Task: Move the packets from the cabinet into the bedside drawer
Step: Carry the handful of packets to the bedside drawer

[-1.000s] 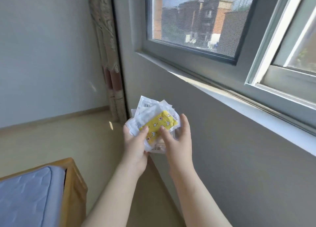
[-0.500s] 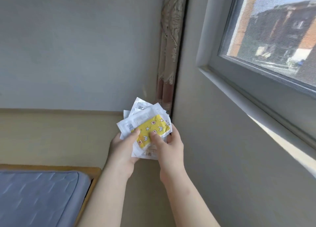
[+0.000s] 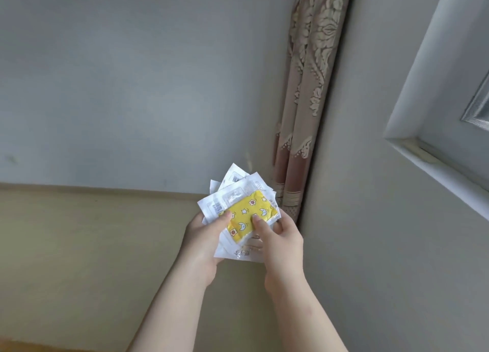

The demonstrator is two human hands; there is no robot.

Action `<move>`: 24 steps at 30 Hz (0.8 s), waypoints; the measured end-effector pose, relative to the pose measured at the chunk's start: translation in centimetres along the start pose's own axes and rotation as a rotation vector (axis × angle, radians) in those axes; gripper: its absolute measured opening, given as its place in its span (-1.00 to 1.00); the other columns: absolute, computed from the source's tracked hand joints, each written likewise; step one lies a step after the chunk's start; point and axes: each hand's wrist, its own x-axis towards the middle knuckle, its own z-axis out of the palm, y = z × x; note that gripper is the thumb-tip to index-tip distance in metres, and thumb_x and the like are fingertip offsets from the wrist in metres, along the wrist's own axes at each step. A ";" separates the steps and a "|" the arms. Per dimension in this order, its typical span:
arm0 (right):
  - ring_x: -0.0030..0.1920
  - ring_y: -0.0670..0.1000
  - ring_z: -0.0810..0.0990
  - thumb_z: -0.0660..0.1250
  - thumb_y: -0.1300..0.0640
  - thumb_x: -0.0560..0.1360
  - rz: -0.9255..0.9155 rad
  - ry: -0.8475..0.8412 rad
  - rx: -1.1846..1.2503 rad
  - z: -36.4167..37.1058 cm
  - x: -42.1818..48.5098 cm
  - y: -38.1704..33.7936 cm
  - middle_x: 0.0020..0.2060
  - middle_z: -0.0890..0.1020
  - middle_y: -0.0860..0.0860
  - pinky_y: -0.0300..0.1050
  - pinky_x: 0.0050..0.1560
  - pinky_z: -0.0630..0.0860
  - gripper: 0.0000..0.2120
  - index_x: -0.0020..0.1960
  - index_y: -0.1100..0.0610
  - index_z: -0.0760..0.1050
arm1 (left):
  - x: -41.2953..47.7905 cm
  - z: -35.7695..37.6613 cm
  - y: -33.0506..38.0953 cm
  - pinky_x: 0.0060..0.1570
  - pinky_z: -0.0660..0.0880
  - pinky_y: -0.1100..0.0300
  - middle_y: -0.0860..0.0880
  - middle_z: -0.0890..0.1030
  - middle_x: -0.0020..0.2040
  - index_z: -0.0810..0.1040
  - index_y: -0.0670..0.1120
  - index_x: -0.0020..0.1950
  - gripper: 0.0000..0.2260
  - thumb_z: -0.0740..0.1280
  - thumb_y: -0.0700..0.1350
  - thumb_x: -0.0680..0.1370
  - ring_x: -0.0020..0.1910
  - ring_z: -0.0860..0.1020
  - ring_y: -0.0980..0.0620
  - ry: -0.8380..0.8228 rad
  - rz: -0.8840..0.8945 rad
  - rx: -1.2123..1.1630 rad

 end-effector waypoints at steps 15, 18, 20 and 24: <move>-0.25 -0.04 0.64 0.35 0.22 0.50 0.113 -0.273 -0.024 12.8 29.9 0.6 -0.21 0.68 0.04 -0.27 -0.27 0.55 -0.96 -0.09 0.14 0.57 | 29.0 0.9 8.2 -0.04 0.58 -0.11 -0.11 0.70 -0.04 0.58 -0.07 0.09 -0.84 0.29 -0.24 0.56 -0.08 0.67 -0.14 0.203 0.122 -0.040; -0.23 -0.05 0.67 0.33 0.23 0.51 0.170 -0.411 -0.009 17.0 34.9 0.9 -0.19 0.70 0.02 -0.28 -0.30 0.55 -0.93 -0.05 0.13 0.59 | 33.5 -0.5 10.2 0.01 0.56 -0.15 -0.13 0.69 -0.03 0.58 -0.10 0.11 -0.83 0.29 -0.24 0.55 -0.06 0.66 -0.15 0.308 0.148 -0.087; -0.18 0.00 0.69 0.32 0.24 0.52 0.239 -0.497 -0.023 20.1 36.5 2.2 -0.18 0.71 0.03 -0.20 -0.25 0.59 -0.91 -0.02 0.14 0.59 | 35.3 -2.6 10.9 0.07 0.53 -0.21 -0.15 0.68 0.02 0.57 -0.10 0.15 -0.81 0.29 -0.23 0.55 0.01 0.64 -0.18 0.398 0.145 -0.118; -0.10 0.14 0.68 0.33 0.26 0.51 0.304 -0.631 -0.070 27.7 38.8 4.0 -0.13 0.70 0.13 -0.04 -0.14 0.62 -0.92 -0.03 0.18 0.58 | 38.0 -7.9 13.2 -0.01 0.56 -0.10 -0.13 0.68 0.03 0.57 -0.10 0.14 -0.81 0.27 -0.25 0.56 0.01 0.64 -0.15 0.536 0.200 -0.198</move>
